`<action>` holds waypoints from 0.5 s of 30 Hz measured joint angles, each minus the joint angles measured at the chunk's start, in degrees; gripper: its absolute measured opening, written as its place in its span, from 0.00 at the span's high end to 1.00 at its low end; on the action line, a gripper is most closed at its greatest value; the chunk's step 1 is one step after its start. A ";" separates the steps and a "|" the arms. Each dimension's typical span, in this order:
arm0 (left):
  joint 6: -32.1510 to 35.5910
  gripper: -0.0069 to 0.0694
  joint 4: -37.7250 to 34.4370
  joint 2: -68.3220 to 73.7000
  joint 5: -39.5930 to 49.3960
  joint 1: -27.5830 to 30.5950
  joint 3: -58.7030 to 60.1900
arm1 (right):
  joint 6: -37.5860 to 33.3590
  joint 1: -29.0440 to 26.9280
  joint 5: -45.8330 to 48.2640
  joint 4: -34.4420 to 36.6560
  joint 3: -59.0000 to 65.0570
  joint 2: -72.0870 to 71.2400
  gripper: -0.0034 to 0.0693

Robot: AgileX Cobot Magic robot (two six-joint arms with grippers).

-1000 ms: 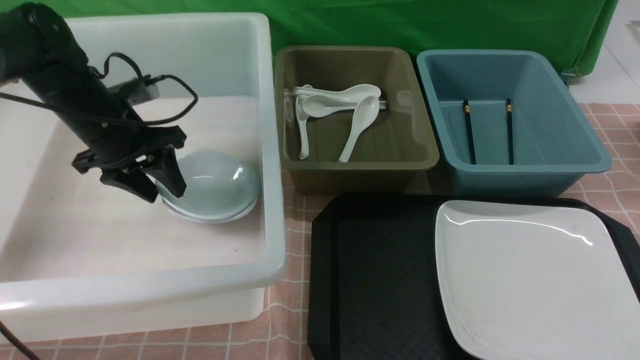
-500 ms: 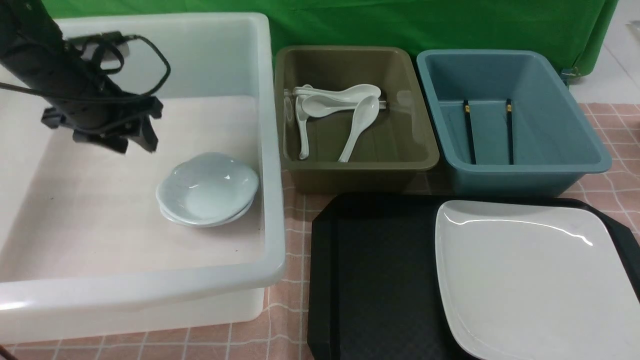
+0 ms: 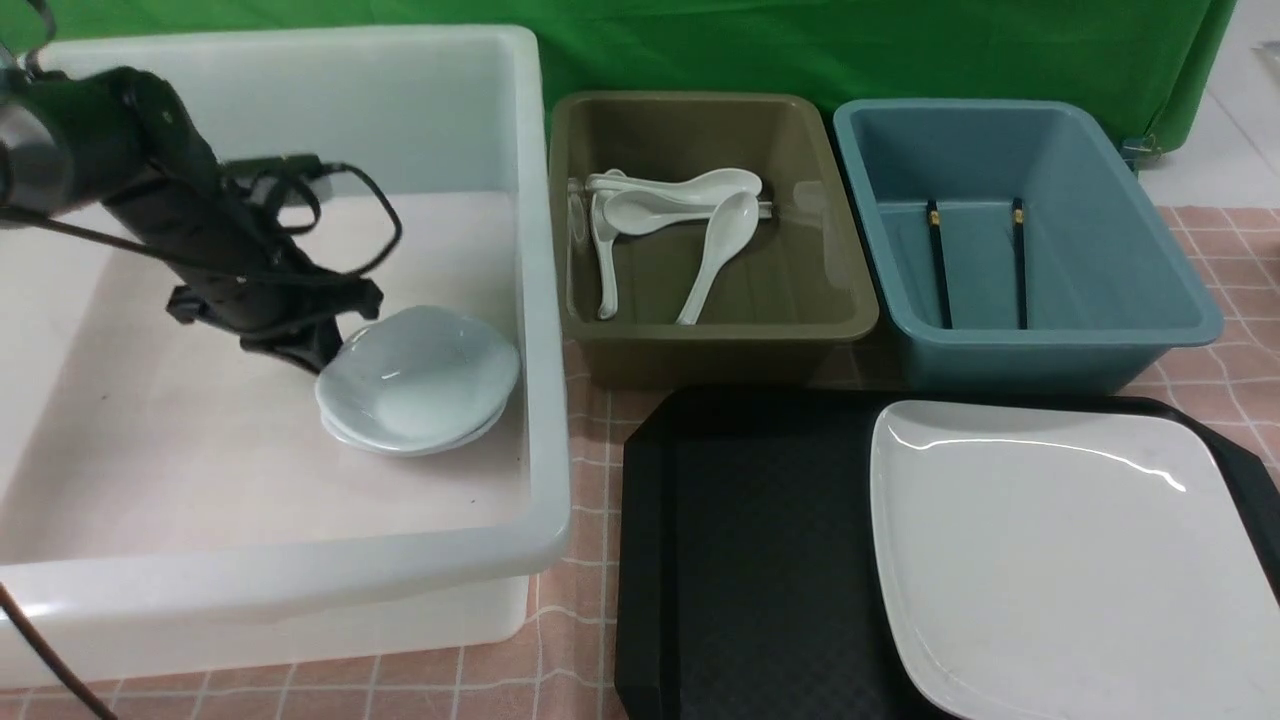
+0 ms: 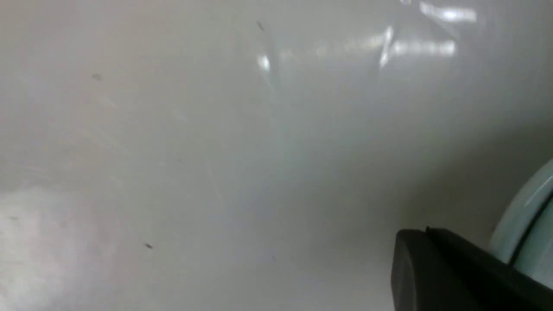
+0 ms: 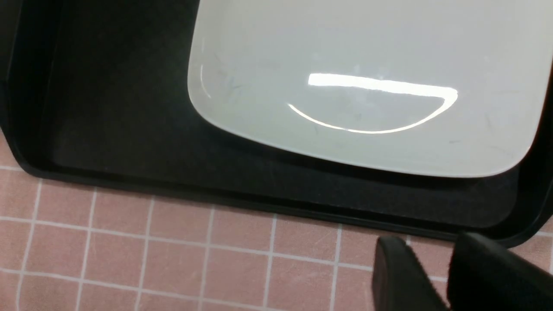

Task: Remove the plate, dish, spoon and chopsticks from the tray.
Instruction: Use the right arm to grab a plate from the dinner plate

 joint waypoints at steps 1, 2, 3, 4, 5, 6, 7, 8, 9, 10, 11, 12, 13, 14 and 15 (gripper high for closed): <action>1.19 0.91 -0.25 0.05 2.27 0.00 0.00 | 0.00 0.00 0.00 0.00 0.00 0.00 0.62; 1.49 0.91 -0.24 0.05 2.58 0.00 0.00 | 0.00 0.00 0.00 0.00 0.00 0.00 0.62; 2.14 0.91 -0.31 0.05 3.88 0.00 0.00 | 0.00 0.00 0.00 0.00 0.00 0.00 0.62; 2.90 0.91 -0.39 0.05 6.53 0.00 0.00 | 0.00 0.00 0.00 0.00 0.00 0.00 0.62; 3.00 0.91 -0.39 0.05 8.20 0.00 0.00 | 0.00 0.00 0.00 0.00 0.00 0.00 0.62; 3.07 0.91 -0.39 0.05 9.71 0.00 0.00 | 0.00 0.00 0.00 0.00 0.00 0.00 0.62; 3.14 0.91 -0.39 0.05 11.36 0.07 0.00 | 0.02 0.00 0.00 0.00 0.00 0.00 0.62; 3.58 0.91 -0.39 0.05 13.95 0.07 0.00 | 0.07 0.00 0.00 0.00 0.00 0.00 0.62; 3.59 0.91 -0.39 0.05 13.95 0.07 0.00 | 0.07 0.00 0.00 0.00 0.00 0.00 0.62; 4.19 0.91 -0.63 0.00 15.43 0.07 0.00 | 0.07 0.00 0.00 0.00 0.00 0.00 0.62; 4.33 0.91 -0.87 -0.25 15.89 0.07 -0.05 | 0.14 0.00 0.00 0.00 0.00 0.00 0.62; 4.39 0.91 -0.95 -0.54 15.95 0.07 -0.22 | 0.14 0.00 0.00 0.00 0.00 0.00 0.62; 4.39 0.91 -0.88 -0.88 15.95 0.07 -0.42 | 0.14 0.00 0.00 0.00 0.00 0.00 0.62; 4.39 0.91 -0.88 -0.88 15.95 0.07 -0.49 | 0.14 0.00 0.00 0.00 0.00 0.00 0.62; 4.32 0.91 -0.25 -1.41 15.95 0.07 -1.44 | 0.14 0.00 0.00 0.00 0.00 0.00 0.62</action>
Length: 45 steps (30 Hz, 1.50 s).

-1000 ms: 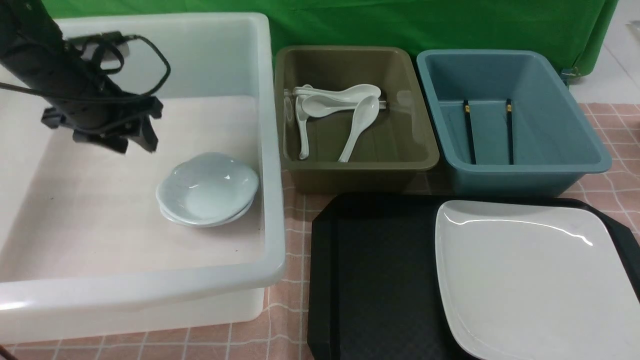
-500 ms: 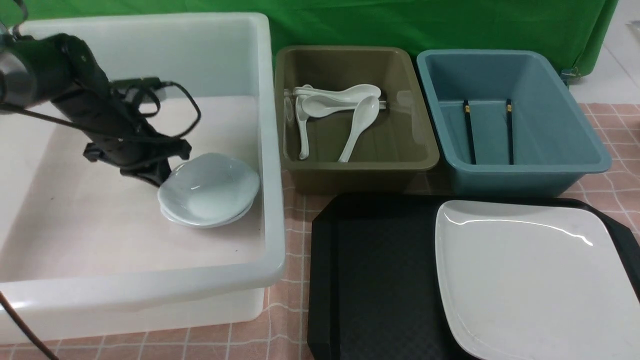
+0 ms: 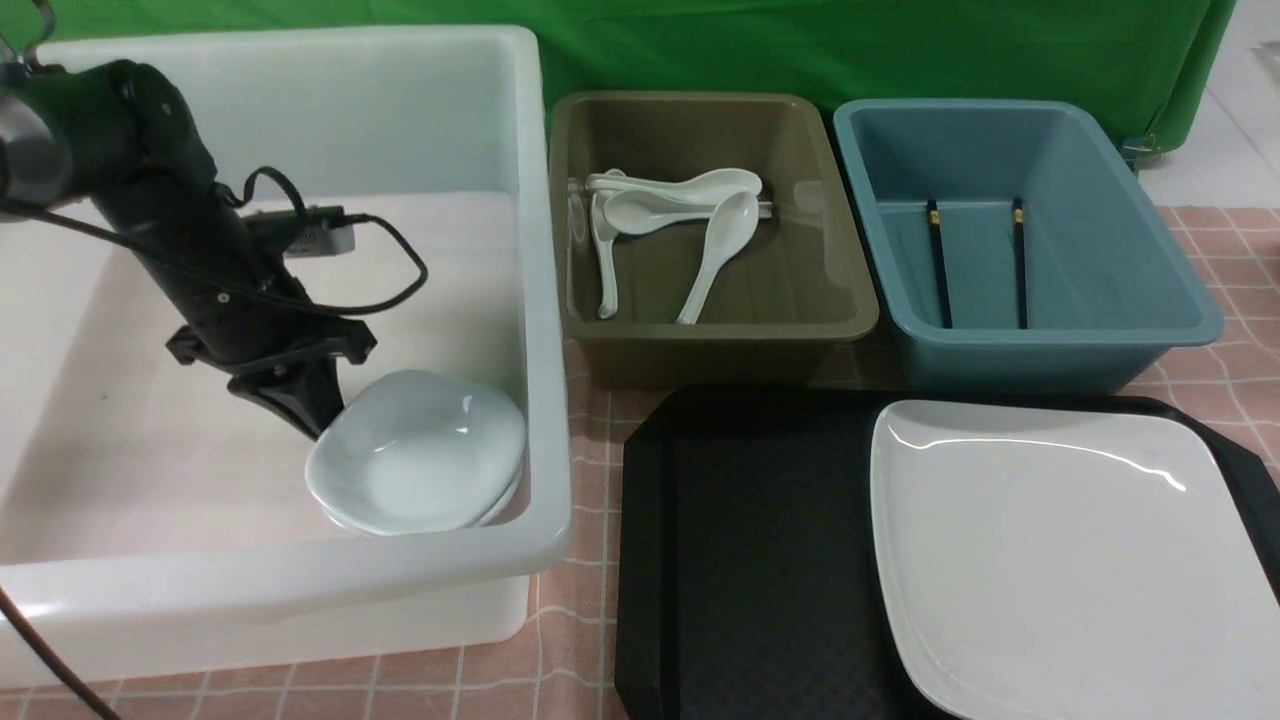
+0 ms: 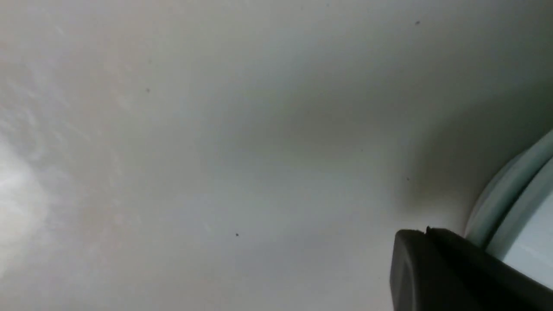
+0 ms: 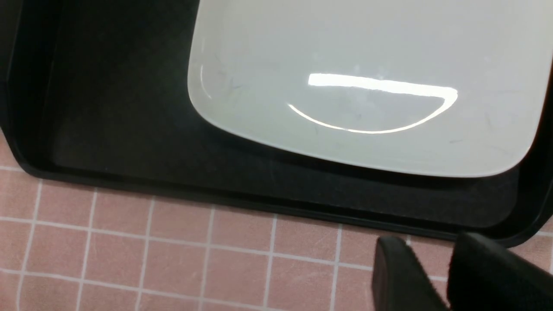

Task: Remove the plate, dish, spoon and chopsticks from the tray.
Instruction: Use the right arm to grab a plate from the dinner plate

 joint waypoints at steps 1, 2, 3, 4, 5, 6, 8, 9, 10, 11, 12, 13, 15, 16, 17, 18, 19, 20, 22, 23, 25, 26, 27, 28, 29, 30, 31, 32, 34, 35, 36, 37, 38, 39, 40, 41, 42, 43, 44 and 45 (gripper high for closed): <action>-0.10 0.91 0.44 -0.18 0.00 0.00 -0.58 | 0.00 0.00 0.00 0.00 0.00 0.00 0.62; -0.40 0.91 1.05 -0.52 0.00 0.00 -1.41 | 0.00 0.00 0.00 0.00 0.00 0.00 0.62; -0.91 0.91 1.64 -0.76 0.00 0.00 -2.53 | 0.00 0.00 0.00 0.00 0.00 0.00 0.62; -1.82 0.91 2.21 -1.02 0.12 0.00 -3.47 | 0.00 0.00 0.00 0.00 0.00 0.00 0.62; -2.12 0.91 2.50 -1.13 0.12 0.00 -3.65 | 0.00 0.00 0.00 0.00 0.00 0.00 0.62; -3.30 0.91 3.50 -1.72 0.25 0.00 -4.97 | 0.00 0.00 0.00 0.00 0.00 0.00 0.62; -4.66 0.91 4.23 -2.68 0.39 0.00 -5.82 | 0.00 0.00 0.00 0.00 0.00 0.00 0.62; -5.14 0.91 4.65 -3.56 0.39 0.00 -6.01 | 0.00 0.00 0.00 0.00 0.00 0.00 0.62; -5.60 0.91 4.98 -4.58 0.46 0.00 -6.16 | 0.00 0.00 0.00 0.00 0.00 0.00 0.62; -6.34 0.91 5.34 -5.77 0.50 0.00 -6.20 | 0.00 0.00 0.00 0.00 0.00 0.00 0.62; -6.78 0.91 5.58 -6.76 0.50 0.00 -6.20 | 0.00 0.00 0.00 0.00 0.00 0.00 0.62; -7.49 0.91 5.86 -8.12 0.57 0.00 -6.20 | 0.00 0.00 0.13 0.00 0.00 0.00 0.62; -7.97 0.91 6.16 -10.87 0.70 0.00 -6.20 | 0.00 0.00 0.37 0.00 0.00 0.00 0.62; -8.23 0.91 6.16 -11.87 0.70 0.00 -6.20 | 0.00 0.00 0.47 0.00 0.00 0.00 0.62; -9.11 0.91 6.16 -13.23 0.70 0.00 -6.20 | 0.00 0.00 0.58 0.00 0.00 0.00 0.62; -9.85 0.91 5.87 -14.17 0.70 0.00 -6.20 | 0.00 0.00 0.64 0.00 0.00 0.00 0.62; -10.66 0.91 5.00 -15.03 0.70 0.00 -6.20 | 0.00 0.00 0.64 0.00 0.00 0.00 0.62; -10.84 0.91 4.82 -15.12 0.70 0.00 -6.20 | 0.00 0.00 0.64 0.00 0.00 0.00 0.62; -11.65 0.91 0.66 -15.79 0.76 0.00 -6.20 | -0.11 0.00 0.64 0.00 0.00 0.00 0.62; -11.87 0.91 -1.33 -15.91 0.76 -0.12 -6.20 | -0.11 0.00 0.68 0.00 0.00 0.00 0.62; -11.96 0.91 -5.24 -16.10 0.76 -1.54 -6.20 | -0.11 0.00 0.77 0.00 0.00 0.00 0.62; -11.96 0.91 -5.45 -16.16 0.76 -1.54 -6.20 | -0.11 0.00 0.84 0.00 0.00 0.00 0.62; -11.96 0.91 -6.49 -16.42 0.76 -3.53 -6.20 | -0.35 0.00 1.02 0.00 0.00 0.00 0.62; -11.98 0.91 -6.84 -16.69 0.76 -5.18 -6.20 | -0.60 0.00 1.18 0.00 0.00 0.00 0.63; -12.02 0.91 -7.36 -17.09 0.76 -7.42 -6.20 | -0.78 0.00 1.56 0.00 0.00 0.00 0.64; -12.02 0.91 -7.88 -17.37 0.76 -9.04 -6.20 | -0.90 0.00 1.93 0.00 0.00 0.00 0.67; -12.02 0.91 -8.44 -17.70 0.76 -11.22 -6.20 | -1.12 0.00 2.21 -0.06 0.00 0.00 0.72; -12.02 0.91 -8.45 -17.82 0.76 -12.13 -6.20 | -1.24 0.00 2.26 -0.06 0.00 0.00 0.74; -12.02 0.91 -9.22 -18.14 0.76 -15.90 -6.20 | -1.96 0.00 2.71 -0.06 0.00 0.00 0.85; -12.02 0.91 -9.27 -18.26 0.76 -20.75 -6.20 | -2.09 0.00 3.36 -0.06 0.00 0.00 0.91; -12.02 0.91 -9.22 -18.26 0.76 -22.63 -6.20 | -2.14 0.00 3.76 -0.06 0.00 0.00 0.91; -12.02 0.91 -9.16 -18.26 0.76 -24.86 -6.20 | -2.25 0.00 4.39 -0.06 0.00 0.00 0.91; -12.02 0.91 -9.16 -18.26 0.76 -25.29 -6.20 | -2.30 0.00 4.49 -0.06 0.00 0.00 0.91; -12.02 0.90 -9.05 -18.26 0.76 -28.11 -6.20 | -2.31 0.00 5.17 -0.12 0.00 0.00 0.91; -12.15 0.90 -9.05 -18.26 0.76 -30.33 -6.20 | -2.35 0.00 5.70 -0.11 0.00 0.00 0.91; -12.25 0.89 -9.03 -18.26 0.76 -32.05 -6.20 | -2.35 0.00 6.11 -0.11 0.00 0.00 0.91; -12.32 0.88 -8.74 -18.26 0.76 -33.68 -6.20 | -2.35 0.00 6.46 -0.11 0.00 0.00 0.91; -12.47 0.88 -8.48 -18.26 0.76 -35.24 -6.20 | -2.35 0.00 6.78 -0.11 0.00 0.00 0.91; -12.75 0.86 -8.03 -18.26 0.76 -36.74 -6.20 | -2.35 0.00 7.30 -0.11 0.00 0.00 0.91; -13.03 0.85 -7.69 -18.26 0.81 -38.16 -6.20 | -2.35 0.00 7.76 -0.11 0.00 0.00 0.91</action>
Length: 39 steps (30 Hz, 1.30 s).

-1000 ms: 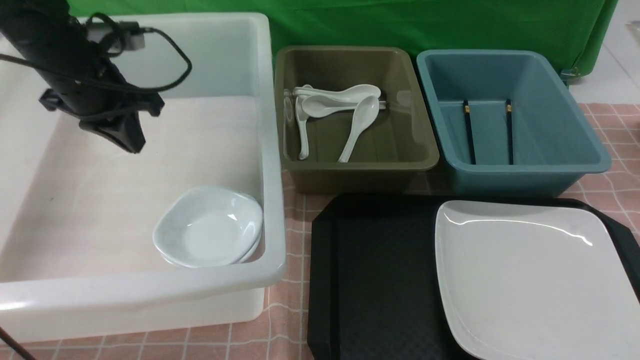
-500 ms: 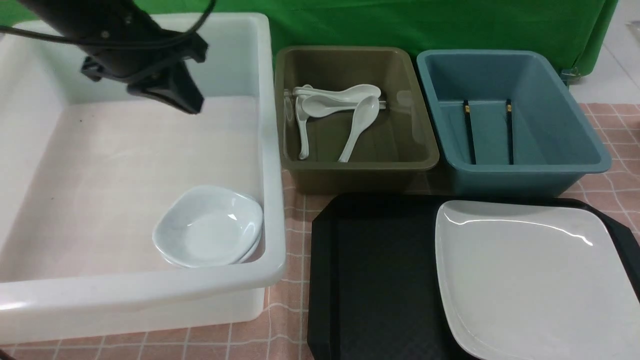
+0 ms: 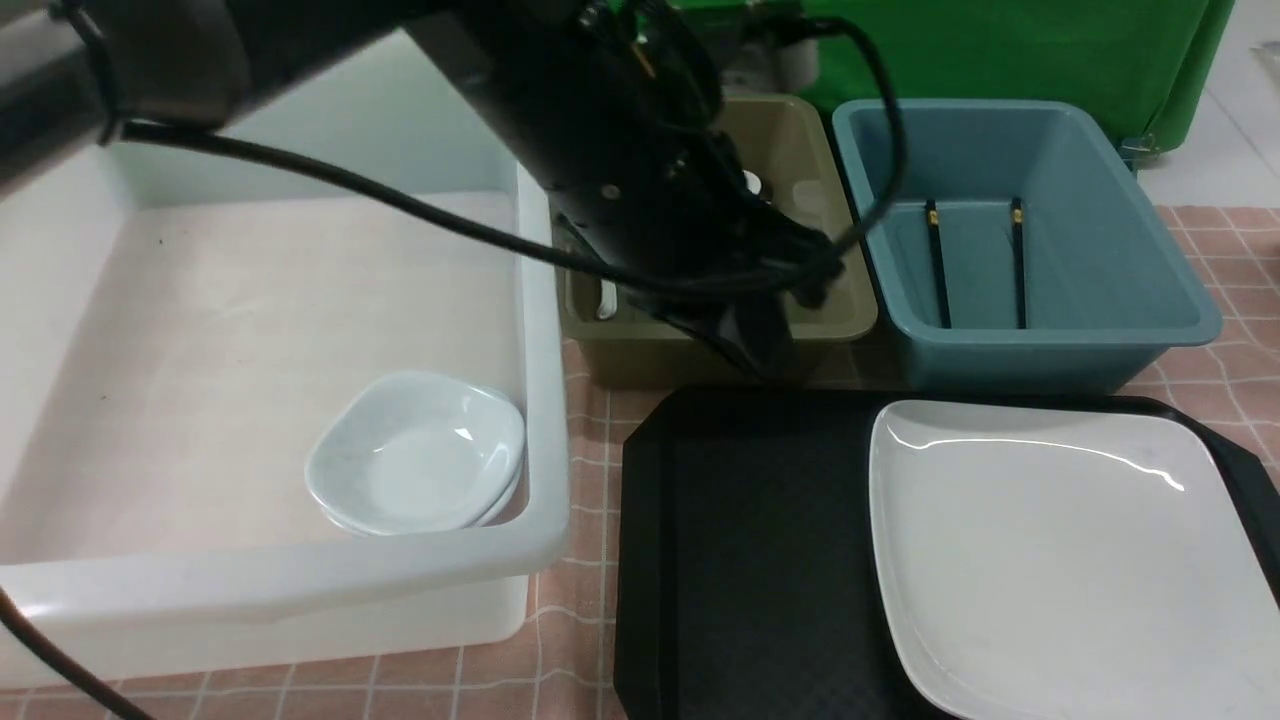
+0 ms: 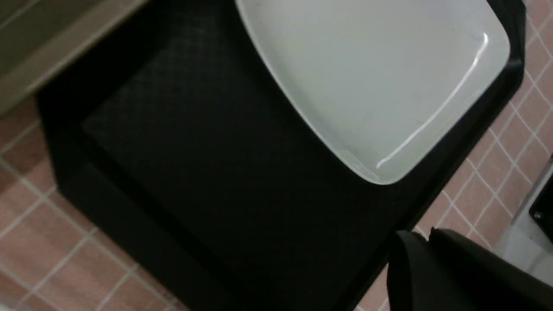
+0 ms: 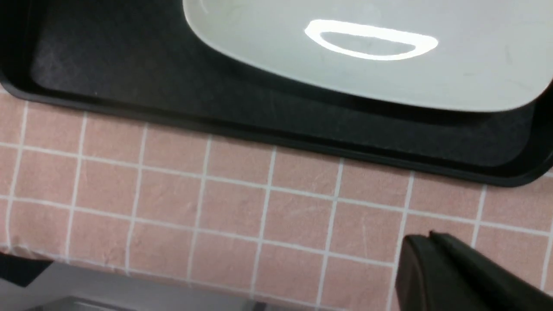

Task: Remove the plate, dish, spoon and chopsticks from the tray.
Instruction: Use the right arm to grab a plate from the dinner plate

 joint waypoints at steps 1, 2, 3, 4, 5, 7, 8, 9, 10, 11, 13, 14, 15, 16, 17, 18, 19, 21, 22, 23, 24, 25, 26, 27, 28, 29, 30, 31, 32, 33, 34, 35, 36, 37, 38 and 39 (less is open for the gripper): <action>-0.28 0.83 0.56 0.00 0.00 -1.07 0.00 | 0.00 0.00 0.61 0.00 0.00 0.00 0.91; -0.43 0.81 1.20 0.00 0.00 -2.32 0.00 | 0.00 0.00 0.89 -0.06 0.13 0.00 0.91; -0.72 0.79 1.84 0.00 0.06 -3.25 0.00 | 0.00 0.00 0.89 -0.18 0.30 0.00 0.91; -1.00 0.77 2.65 0.00 0.17 -4.32 0.00 | 0.06 0.00 0.89 -0.50 0.72 0.00 0.91; -1.28 0.75 3.43 0.00 0.23 -5.05 0.00 | 0.28 0.00 0.89 -0.92 1.34 0.00 0.91; -2.19 0.69 5.34 0.00 0.22 -6.24 0.00 | 1.56 0.00 0.77 -2.86 2.99 0.13 0.91; -2.60 0.66 5.98 0.16 0.22 -6.39 0.00 | 2.33 0.00 0.65 -3.64 3.88 0.40 0.91; -2.96 0.63 6.22 0.39 0.22 -6.44 0.00 | 2.90 0.00 0.35 -4.28 4.62 0.86 0.91; -3.32 0.61 6.39 0.69 0.22 -6.44 0.00 | 3.68 0.00 0.00 -4.87 5.11 1.28 0.91; -3.62 0.57 6.85 1.38 0.22 -6.44 0.00 | 4.59 0.00 -0.58 -5.30 5.92 2.32 0.91; -3.78 0.51 7.26 2.74 0.22 -6.44 0.00 | 6.62 -0.09 -2.29 -5.65 6.54 4.63 0.91; -3.86 0.48 7.32 3.32 0.22 -6.44 0.00 | 7.52 -0.30 -3.69 -5.65 6.59 5.94 0.91; -3.86 0.47 7.32 3.56 0.22 -6.44 0.05 | 8.36 -0.83 -5.21 -5.65 6.66 7.02 0.91; -3.86 0.44 7.39 3.93 0.22 -6.44 0.05 | 8.94 -1.69 -6.75 -5.53 6.66 8.43 0.91; -3.90 0.43 7.39 3.99 0.22 -6.44 0.11 | 9.34 -2.88 -8.06 -5.32 6.66 9.95 0.91; -3.90 0.42 7.39 3.99 0.22 -6.44 0.11 | 9.35 -4.10 -9.02 -5.01 6.66 11.59 0.91; -3.90 0.42 7.46 3.99 0.22 -6.44 0.11 | 9.35 -4.41 -9.25 -4.77 6.66 11.91 0.91; -3.90 0.41 8.07 3.80 0.22 -6.44 0.11 | 7.41 -8.43 -10.85 -2.86 6.66 15.11 0.91; -3.90 0.40 9.33 3.76 0.22 -6.44 0.11 | 4.16 -12.38 -11.91 0.50 6.66 18.24 0.91; -3.92 0.40 9.71 3.76 0.22 -6.44 0.11 | 1.93 -14.60 -12.33 2.07 6.66 19.59 0.91; -3.97 0.40 10.30 3.76 0.22 -6.44 0.11 | -1.11 -17.53 -12.77 4.99 6.66 21.11 0.91; -4.16 0.40 10.71 3.81 0.22 -6.44 0.11 | -4.92 -21.14 -13.13 9.56 6.66 22.69 0.91; -4.29 0.40 10.85 3.81 0.22 -6.44 0.11 | -8.06 -23.50 -13.32 12.24 6.66 23.54 0.91; -4.28 0.40 10.90 3.81 0.22 -6.44 0.11 | -8.06 -24.06 -13.28 12.88 6.66 23.74 0.91; -4.42 0.40 10.90 3.81 0.22 -6.44 0.11 | -12.53 -28.57 -13.53 17.15 6.66 24.85 0.91; -4.47 0.40 10.90 3.81 0.22 -6.44 0.11 | -13.21 -29.42 -13.53 17.88 6.66 24.96 0.91; -4.56 0.40 10.90 3.81 0.22 -6.44 0.11 | -14.20 -30.90 -13.69 19.13 6.66 25.12 0.91; -4.63 0.40 11.16 3.81 0.22 -6.44 0.11 | -15.01 -32.97 -13.81 19.79 6.66 25.36 0.91; -4.68 0.40 11.23 3.81 0.22 -6.44 0.11 | -15.09 -33.86 -13.81 19.79 6.66 25.46 0.91; -4.79 0.40 11.30 3.81 0.22 -6.44 0.11 | -14.87 -34.65 -14.08 19.33 6.66 25.54 0.91; -4.79 0.40 11.36 3.81 0.22 -6.44 0.11 | -14.09 -35.15 -14.35 18.39 6.66 25.75 0.89; -4.79 0.40 11.48 3.81 0.22 -6.44 0.11 | -12.73 -35.45 -14.67 16.74 6.66 26.02 0.86; -4.79 0.40 11.54 3.81 0.22 -6.44 0.11 | -11.25 -35.59 -14.83 14.81 6.66 26.48 0.83; -4.79 0.40 11.54 3.81 0.22 -6.44 0.11 | -10.10 -35.58 -14.88 13.61 6.66 26.92 0.78; -4.79 0.40 11.54 3.81 0.22 -6.44 0.11 | -9.56 -35.58 -15.10 13.04 6.67 27.30 0.73; -4.79 0.40 11.54 3.81 0.22 -6.44 0.11 | -9.46 -35.58 -15.10 12.95 6.67 27.39 0.73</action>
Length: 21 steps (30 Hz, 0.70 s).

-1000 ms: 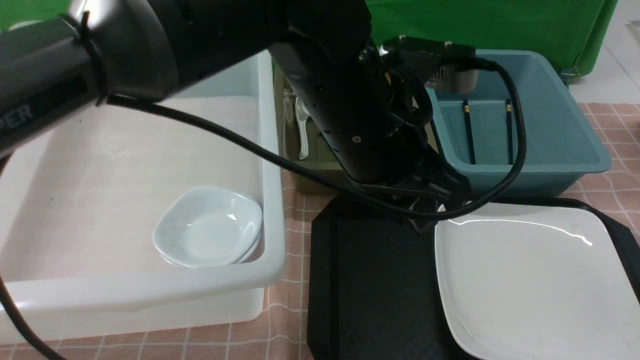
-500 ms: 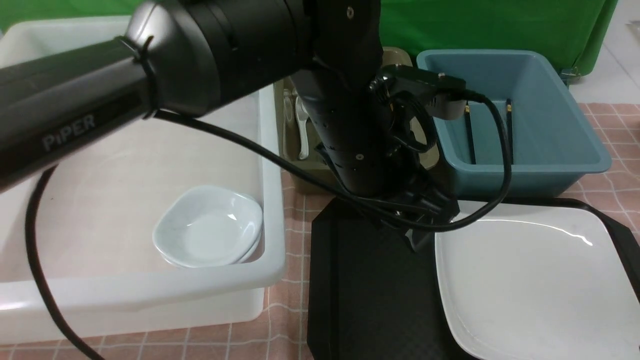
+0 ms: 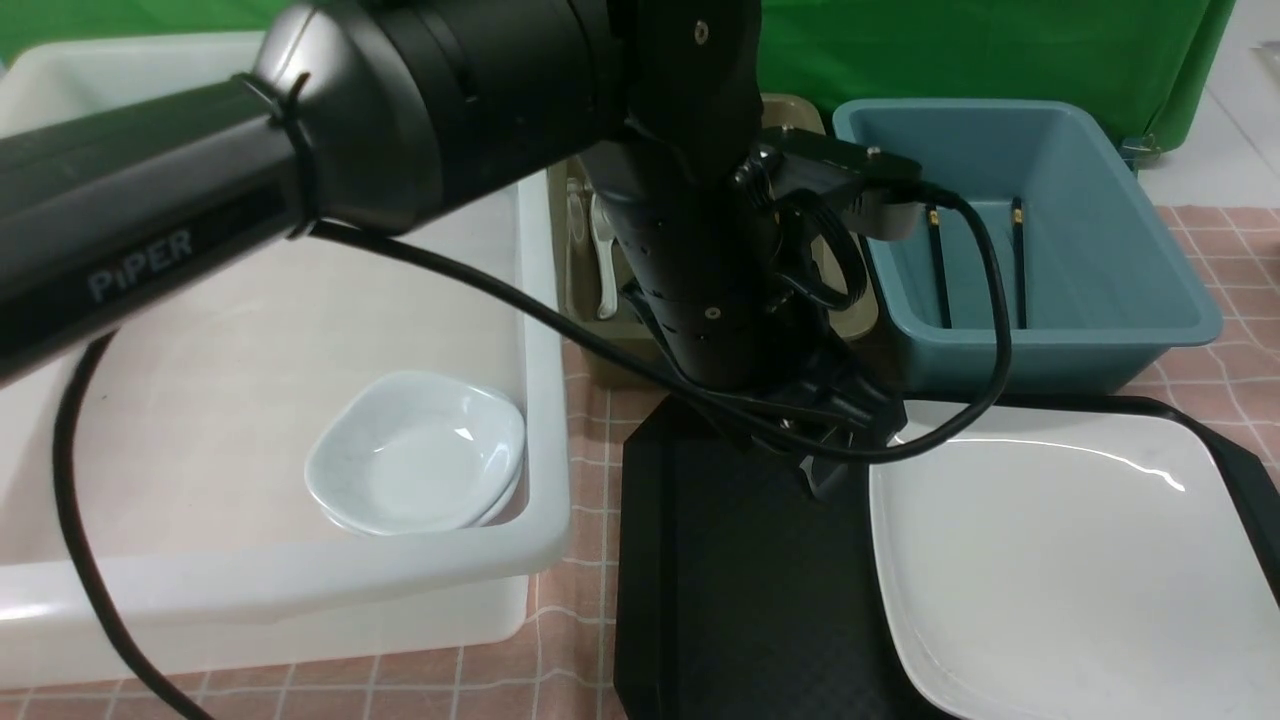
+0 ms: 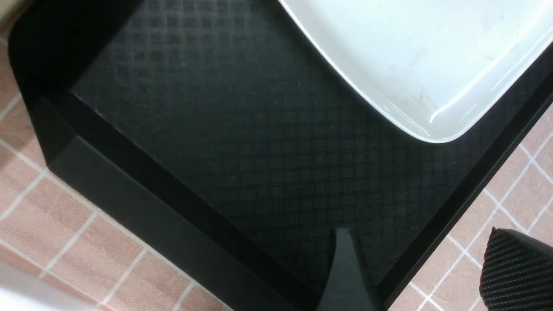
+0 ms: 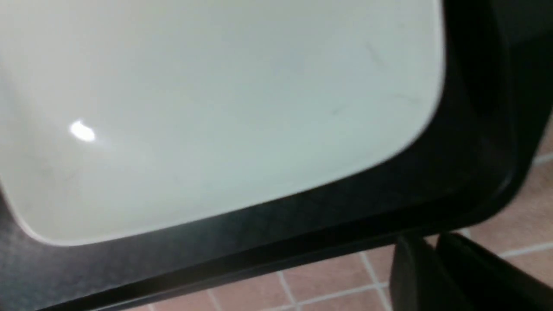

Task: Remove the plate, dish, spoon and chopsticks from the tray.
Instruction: Use the right arm to grab a plate from the dinner plate

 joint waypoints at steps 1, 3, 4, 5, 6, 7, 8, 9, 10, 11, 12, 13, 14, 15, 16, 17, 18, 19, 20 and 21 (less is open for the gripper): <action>0.06 0.40 0.00 0.00 0.00 0.00 0.00 | 0.52 0.00 -0.47 -0.42 0.05 0.69 0.65; 0.06 0.40 0.00 0.00 0.00 0.00 0.00 | 1.00 0.00 -0.99 -0.65 0.11 1.47 0.57; 0.06 0.40 0.14 0.00 0.00 0.00 0.00 | 1.12 0.00 -1.53 -0.47 0.11 2.48 0.51; 0.06 0.40 0.30 0.00 0.00 0.00 0.00 | 1.17 0.00 -2.12 0.02 0.17 3.15 0.48; 0.01 0.40 0.35 0.00 0.00 0.00 0.00 | 1.17 0.00 -2.43 0.34 0.17 3.59 0.46; 0.01 0.40 0.40 0.00 0.00 0.00 0.00 | 1.17 0.00 -3.03 0.74 0.17 4.03 0.45; 0.01 0.40 0.40 0.00 0.00 0.00 0.00 | 1.12 0.00 -3.52 1.04 0.17 4.42 0.45; 0.01 0.40 0.40 0.00 0.00 0.00 0.00 | 1.12 0.00 -4.33 1.43 0.17 4.86 0.44; 0.01 0.40 0.40 0.00 0.00 0.00 0.00 | 1.12 0.00 -5.21 1.89 0.17 5.40 0.44; 0.01 0.40 0.40 0.00 0.00 0.00 0.00 | 1.12 0.00 -5.88 2.35 0.17 5.82 0.44; 0.01 0.40 0.40 0.00 0.00 0.00 0.00 | 0.96 0.00 -6.39 2.88 0.17 6.08 0.44; 0.01 0.40 0.40 0.00 0.00 0.00 0.00 | 0.65 0.00 -7.01 3.82 0.17 6.57 0.44; 0.01 0.40 0.40 0.00 0.00 0.00 0.00 | 0.00 0.00 -7.74 4.60 0.17 7.05 0.44; 0.01 0.40 0.40 0.00 0.00 0.00 0.00 | -0.41 0.00 -8.20 5.18 0.17 7.39 0.44; 0.01 0.40 0.40 0.00 0.00 0.00 0.00 | -0.63 0.00 -8.81 5.55 0.17 7.76 0.44; 0.01 0.40 0.40 0.00 0.00 0.00 0.00 | -0.63 0.00 -9.04 5.78 0.17 8.17 0.44; 0.01 0.40 0.40 0.00 0.00 0.00 0.00 | -0.71 0.00 -9.22 5.93 0.17 8.61 0.44; 0.01 0.40 0.40 0.00 0.00 0.00 0.00 | -0.71 0.00 -9.56 6.10 0.17 9.36 0.44; 0.01 0.40 0.40 0.00 0.00 0.00 0.00 | -0.77 0.00 -9.68 6.20 0.17 9.90 0.44; 0.01 0.40 0.40 0.00 0.00 0.00 0.00 | -0.77 0.00 -9.97 6.25 0.17 10.86 0.44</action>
